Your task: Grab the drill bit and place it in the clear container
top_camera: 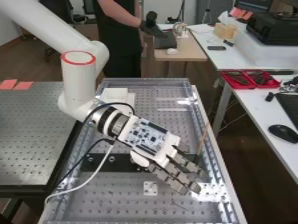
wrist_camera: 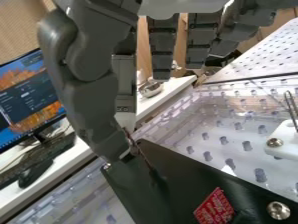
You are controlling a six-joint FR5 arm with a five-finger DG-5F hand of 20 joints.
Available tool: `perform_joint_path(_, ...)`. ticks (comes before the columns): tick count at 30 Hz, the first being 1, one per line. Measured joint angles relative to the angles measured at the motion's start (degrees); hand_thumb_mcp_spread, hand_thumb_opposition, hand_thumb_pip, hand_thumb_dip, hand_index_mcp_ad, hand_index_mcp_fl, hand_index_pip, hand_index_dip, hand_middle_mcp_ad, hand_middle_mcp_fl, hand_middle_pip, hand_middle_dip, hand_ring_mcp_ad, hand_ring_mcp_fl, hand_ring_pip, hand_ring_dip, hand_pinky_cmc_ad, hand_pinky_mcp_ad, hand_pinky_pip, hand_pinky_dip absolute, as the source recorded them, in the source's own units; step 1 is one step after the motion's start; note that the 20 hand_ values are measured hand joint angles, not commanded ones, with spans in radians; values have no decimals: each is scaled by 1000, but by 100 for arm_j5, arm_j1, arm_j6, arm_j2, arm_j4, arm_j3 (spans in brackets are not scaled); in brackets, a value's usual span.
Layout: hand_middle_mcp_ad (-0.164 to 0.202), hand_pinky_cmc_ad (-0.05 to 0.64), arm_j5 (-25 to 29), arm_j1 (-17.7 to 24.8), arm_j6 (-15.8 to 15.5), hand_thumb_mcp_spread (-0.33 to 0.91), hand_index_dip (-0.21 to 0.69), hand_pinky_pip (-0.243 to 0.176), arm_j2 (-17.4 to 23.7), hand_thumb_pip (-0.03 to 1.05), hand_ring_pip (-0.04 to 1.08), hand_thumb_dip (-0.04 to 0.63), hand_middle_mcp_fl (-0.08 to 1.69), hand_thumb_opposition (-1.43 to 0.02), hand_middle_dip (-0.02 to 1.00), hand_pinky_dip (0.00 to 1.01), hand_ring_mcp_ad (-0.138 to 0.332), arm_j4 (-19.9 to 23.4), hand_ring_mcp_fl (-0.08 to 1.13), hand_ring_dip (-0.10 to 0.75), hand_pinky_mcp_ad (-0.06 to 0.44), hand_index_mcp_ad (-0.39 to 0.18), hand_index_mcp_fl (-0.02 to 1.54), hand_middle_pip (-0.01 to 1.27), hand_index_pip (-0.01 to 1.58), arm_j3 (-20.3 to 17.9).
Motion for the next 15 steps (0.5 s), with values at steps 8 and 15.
perform_joint_path(8,77,194,-42,-30,-43,632,426,-101,-14,485,113,302,187,-923,188,138,164,-26,98,5,91,-115,518,110,1302,48)
perform_joint_path(15,77,195,-116,-52,-45,613,426,-101,-13,490,113,302,183,-920,188,138,164,-73,98,5,91,-115,424,110,1140,68)
